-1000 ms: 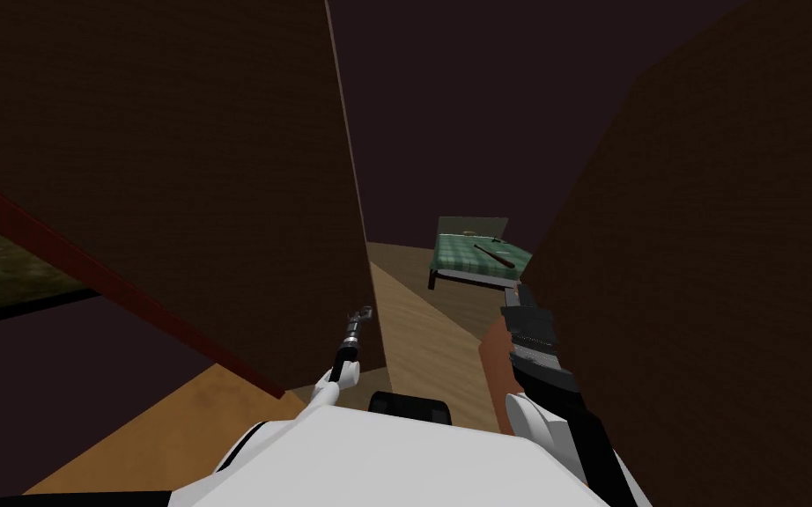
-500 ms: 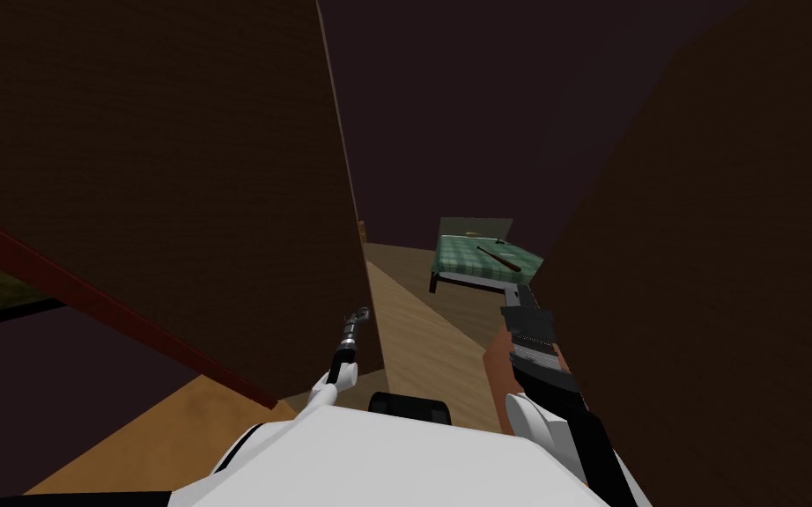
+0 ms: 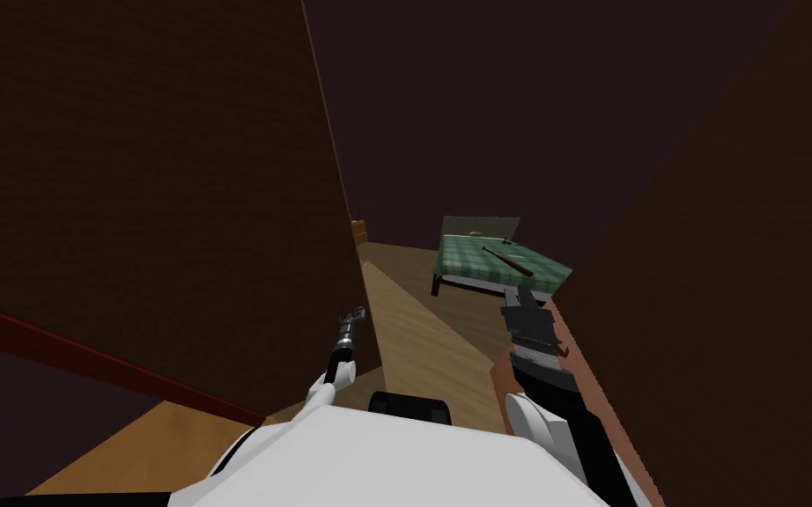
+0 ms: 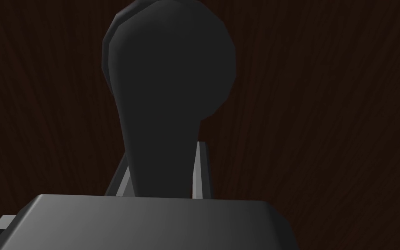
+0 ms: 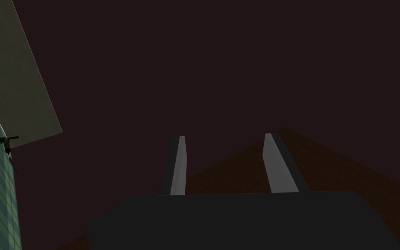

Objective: Push the door open

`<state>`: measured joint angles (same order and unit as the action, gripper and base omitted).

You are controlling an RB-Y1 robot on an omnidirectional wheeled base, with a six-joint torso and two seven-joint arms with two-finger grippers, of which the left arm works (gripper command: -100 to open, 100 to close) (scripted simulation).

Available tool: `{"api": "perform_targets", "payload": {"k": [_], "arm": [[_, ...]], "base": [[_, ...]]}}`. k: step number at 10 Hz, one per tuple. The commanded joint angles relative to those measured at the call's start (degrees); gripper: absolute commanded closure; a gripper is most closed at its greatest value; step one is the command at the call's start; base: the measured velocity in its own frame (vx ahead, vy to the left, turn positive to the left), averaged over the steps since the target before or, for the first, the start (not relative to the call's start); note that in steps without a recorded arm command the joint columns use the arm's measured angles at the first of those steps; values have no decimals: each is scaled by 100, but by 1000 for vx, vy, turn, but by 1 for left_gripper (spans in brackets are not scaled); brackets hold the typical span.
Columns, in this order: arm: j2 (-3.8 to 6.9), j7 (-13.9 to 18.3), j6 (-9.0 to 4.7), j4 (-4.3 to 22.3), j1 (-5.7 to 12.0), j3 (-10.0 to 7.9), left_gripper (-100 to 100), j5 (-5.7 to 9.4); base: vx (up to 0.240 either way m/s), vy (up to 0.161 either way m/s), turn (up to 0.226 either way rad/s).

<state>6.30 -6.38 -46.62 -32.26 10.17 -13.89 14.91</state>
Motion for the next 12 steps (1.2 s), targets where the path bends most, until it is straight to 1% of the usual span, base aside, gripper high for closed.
{"api": "perform_targets", "payload": {"k": [1,2,3,6,7,9,10,12], "arm": [[58,-24,-65,72,16,-104,100,68],[58,-24,-65,72,16,-104,100,68],[80,-60,-74,82,8,-200,100,133],[125,-137,-94,102,-9,-400,100,269],[125,-137,-94,265,-9,-400,100,269],[125,-137,-94,102,-9,-400,100,269],[155,-188,-107,115,-21,-533,100,359],[163,-200,-110,119,-24,-565,100,381]], "base": [[189,-12,42],[147,-9,19],[144,-7,33],[222,-29,65],[133,-6,17],[12,7,-5],[89,9,45],[159,-33,42]]}}
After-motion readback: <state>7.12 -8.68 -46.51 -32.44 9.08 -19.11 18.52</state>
